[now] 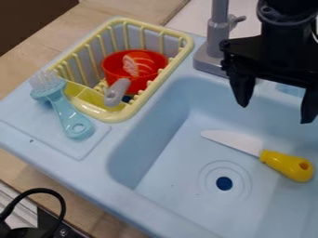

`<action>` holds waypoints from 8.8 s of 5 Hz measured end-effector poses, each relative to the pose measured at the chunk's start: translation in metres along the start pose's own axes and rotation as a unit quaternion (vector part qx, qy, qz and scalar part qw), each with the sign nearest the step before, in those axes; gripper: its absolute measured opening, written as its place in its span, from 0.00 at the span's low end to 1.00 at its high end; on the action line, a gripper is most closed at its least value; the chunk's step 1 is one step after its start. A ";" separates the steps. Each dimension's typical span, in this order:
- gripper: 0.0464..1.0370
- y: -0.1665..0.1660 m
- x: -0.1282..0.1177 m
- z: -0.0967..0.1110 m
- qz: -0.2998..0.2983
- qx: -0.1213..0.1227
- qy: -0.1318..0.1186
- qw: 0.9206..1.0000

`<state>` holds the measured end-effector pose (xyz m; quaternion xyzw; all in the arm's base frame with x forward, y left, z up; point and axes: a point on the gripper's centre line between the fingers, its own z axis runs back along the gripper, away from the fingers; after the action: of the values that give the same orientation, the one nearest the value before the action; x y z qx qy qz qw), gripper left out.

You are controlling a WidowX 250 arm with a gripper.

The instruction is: Transfered the red pot in the sink

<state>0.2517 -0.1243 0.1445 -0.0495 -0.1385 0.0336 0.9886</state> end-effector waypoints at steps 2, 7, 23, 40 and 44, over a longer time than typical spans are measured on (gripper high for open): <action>0.96 0.017 -0.005 -0.004 0.023 0.031 0.019 0.999; 0.96 0.136 -0.024 0.035 0.252 0.083 0.033 0.964; 0.29 0.109 -0.030 0.022 0.244 0.133 0.015 0.960; 0.34 -0.013 -0.086 0.008 0.335 -0.031 0.091 0.937; 0.96 -0.011 -0.083 0.008 0.295 -0.028 0.092 0.951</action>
<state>0.1703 -0.1411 0.1313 -0.1185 -0.0269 0.3148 0.9413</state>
